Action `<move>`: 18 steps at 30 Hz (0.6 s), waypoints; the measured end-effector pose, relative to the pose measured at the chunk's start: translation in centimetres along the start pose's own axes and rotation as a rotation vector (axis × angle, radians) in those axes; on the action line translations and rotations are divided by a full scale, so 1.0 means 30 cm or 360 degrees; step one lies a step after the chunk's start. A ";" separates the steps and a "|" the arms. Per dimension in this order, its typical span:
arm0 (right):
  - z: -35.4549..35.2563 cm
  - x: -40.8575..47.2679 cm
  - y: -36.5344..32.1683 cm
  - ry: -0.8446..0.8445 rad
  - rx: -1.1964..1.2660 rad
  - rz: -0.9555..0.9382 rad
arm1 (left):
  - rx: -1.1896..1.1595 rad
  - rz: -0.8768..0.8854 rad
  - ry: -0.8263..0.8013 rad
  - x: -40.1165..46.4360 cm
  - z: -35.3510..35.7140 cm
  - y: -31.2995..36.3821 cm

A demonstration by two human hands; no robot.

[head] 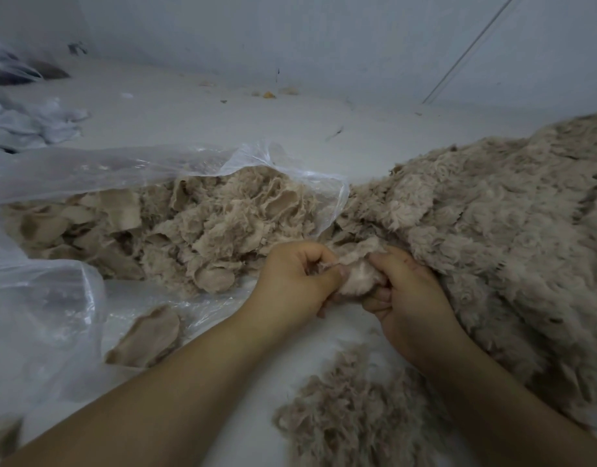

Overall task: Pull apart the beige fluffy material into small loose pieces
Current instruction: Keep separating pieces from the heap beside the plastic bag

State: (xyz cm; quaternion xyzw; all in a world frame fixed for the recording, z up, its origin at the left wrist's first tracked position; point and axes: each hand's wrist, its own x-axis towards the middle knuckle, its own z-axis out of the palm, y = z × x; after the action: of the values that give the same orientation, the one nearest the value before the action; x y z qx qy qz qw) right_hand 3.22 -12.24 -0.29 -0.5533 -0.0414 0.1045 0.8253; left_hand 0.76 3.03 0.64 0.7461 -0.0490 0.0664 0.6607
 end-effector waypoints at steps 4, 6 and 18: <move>0.006 -0.011 0.012 -0.0087 -0.0123 -0.0094 | -0.0140 -0.0079 -0.0121 -0.018 0.022 0.012; 0.004 -0.014 0.014 -0.0082 -0.0137 -0.0116 | -0.0094 -0.0064 -0.0132 -0.019 0.025 0.014; -0.024 0.009 0.018 0.0115 -0.0032 0.0023 | -0.0343 -0.0049 -0.0104 0.022 -0.049 0.016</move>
State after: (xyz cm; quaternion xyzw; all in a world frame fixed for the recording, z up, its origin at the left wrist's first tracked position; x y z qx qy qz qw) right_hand 3.55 -12.63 -1.07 -0.5652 -0.0087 0.0901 0.8200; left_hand 1.29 4.42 1.38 0.6733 -0.0658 0.0264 0.7360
